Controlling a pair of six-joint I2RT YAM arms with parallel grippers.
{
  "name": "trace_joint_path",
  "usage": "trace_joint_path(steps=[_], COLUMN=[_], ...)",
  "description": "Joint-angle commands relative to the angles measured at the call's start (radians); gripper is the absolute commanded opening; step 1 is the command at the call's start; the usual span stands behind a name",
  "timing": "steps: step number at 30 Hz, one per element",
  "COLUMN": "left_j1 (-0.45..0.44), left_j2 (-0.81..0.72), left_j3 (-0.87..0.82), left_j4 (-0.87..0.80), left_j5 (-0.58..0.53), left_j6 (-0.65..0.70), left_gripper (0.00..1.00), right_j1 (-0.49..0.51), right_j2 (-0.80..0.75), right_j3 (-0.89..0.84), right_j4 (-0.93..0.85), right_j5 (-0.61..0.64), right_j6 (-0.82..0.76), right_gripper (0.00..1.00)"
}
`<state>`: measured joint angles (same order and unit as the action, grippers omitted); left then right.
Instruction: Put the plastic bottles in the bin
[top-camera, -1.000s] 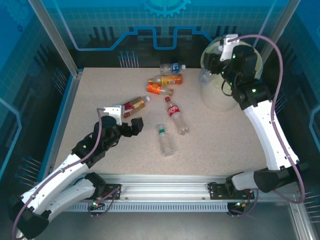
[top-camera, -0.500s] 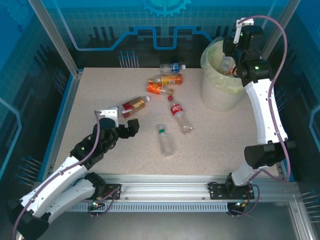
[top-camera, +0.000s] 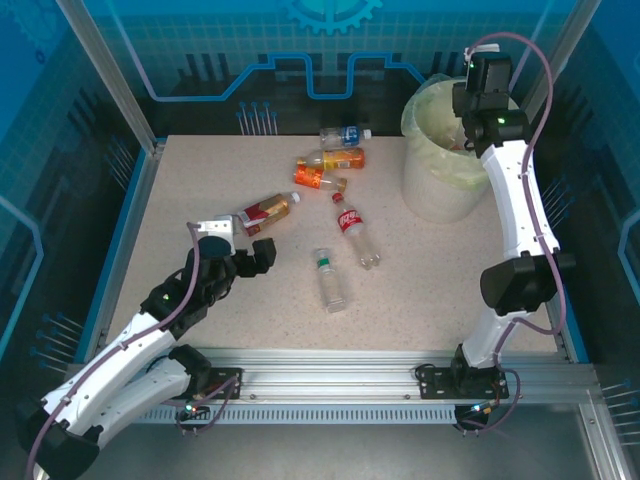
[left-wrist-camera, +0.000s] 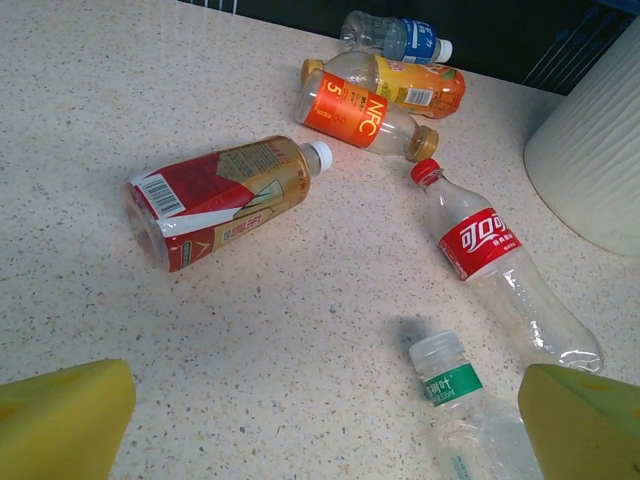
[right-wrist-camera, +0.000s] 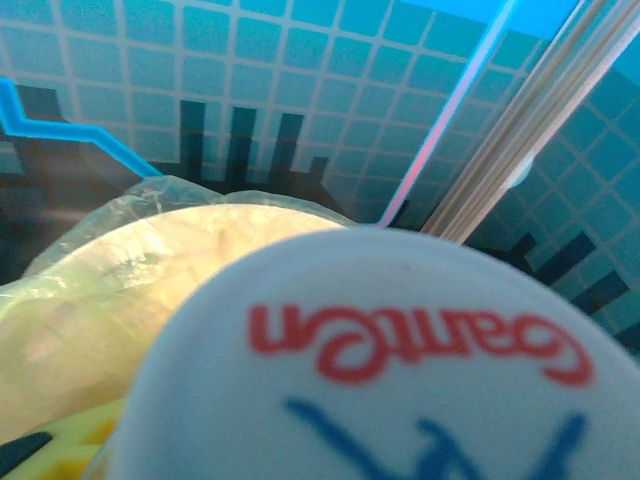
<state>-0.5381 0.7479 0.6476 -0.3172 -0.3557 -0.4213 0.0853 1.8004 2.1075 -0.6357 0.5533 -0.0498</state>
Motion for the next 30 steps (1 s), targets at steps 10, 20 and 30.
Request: trace_joint_path(steps=[10, 20, 30], left_j1=[0.017, 0.023, 0.031], left_j2=[0.018, 0.040, 0.087], left_j3=[-0.006, -0.008, 0.018], left_j4=[-0.020, -0.028, -0.046], left_j5=[-0.018, -0.014, -0.002], left_j6=[-0.034, -0.062, -0.082], left_gripper=[0.99, 0.99, 0.99], right_j1=[-0.075, -0.098, -0.095], right_j2=[0.068, 0.100, 0.049], right_j3=[0.022, 0.035, 0.023], right_j4=[-0.060, -0.148, -0.150], right_j5=[0.255, 0.183, 0.107], right_j6=[0.049, 0.107, 0.138], right_gripper=[0.52, 0.62, 0.82])
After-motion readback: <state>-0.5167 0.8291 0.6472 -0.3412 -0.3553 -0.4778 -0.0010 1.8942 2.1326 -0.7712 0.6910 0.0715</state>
